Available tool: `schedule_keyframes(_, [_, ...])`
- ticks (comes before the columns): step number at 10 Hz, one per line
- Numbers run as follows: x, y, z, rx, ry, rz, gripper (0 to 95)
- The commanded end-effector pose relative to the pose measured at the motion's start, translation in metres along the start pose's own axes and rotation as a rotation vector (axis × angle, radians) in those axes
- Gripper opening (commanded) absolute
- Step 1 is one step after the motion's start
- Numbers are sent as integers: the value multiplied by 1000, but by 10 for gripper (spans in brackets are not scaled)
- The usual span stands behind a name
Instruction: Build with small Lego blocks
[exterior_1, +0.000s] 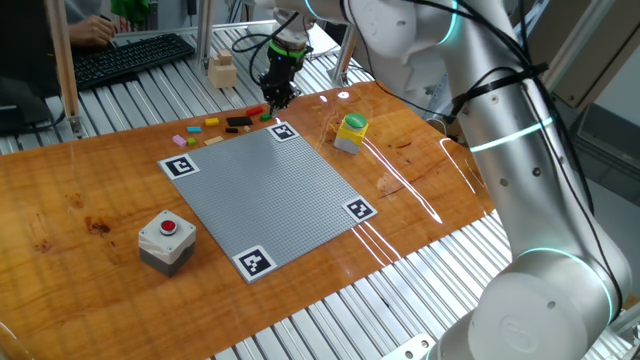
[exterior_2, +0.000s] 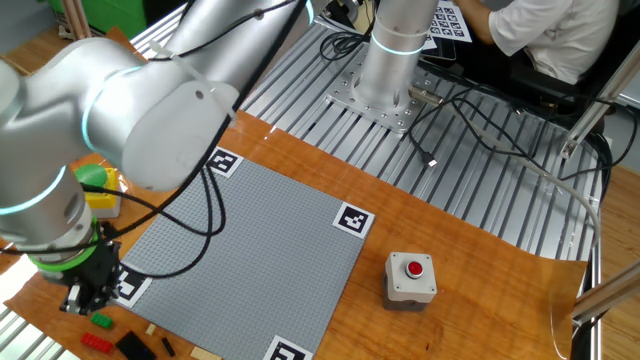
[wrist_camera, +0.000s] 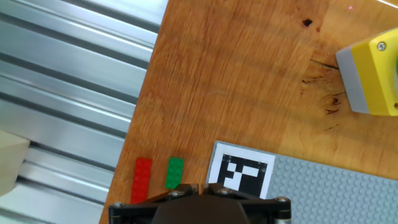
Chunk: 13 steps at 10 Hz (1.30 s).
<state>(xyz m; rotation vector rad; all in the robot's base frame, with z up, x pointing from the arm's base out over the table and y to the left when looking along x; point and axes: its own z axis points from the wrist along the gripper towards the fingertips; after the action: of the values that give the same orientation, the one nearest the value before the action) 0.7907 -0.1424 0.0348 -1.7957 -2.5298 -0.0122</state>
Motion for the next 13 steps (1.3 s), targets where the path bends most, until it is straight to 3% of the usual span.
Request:
schedule_keyframes(1, [1,-3,0,3,-15,22,190])
schedule_keyframes(3, [1,-3,0,-9,-27,30,190])
schedule_keyframes(7, [1,-3,0,-63,-46,100,190])
schedule_keyframes(13, [1,-3,0,-69,-40,90,190])
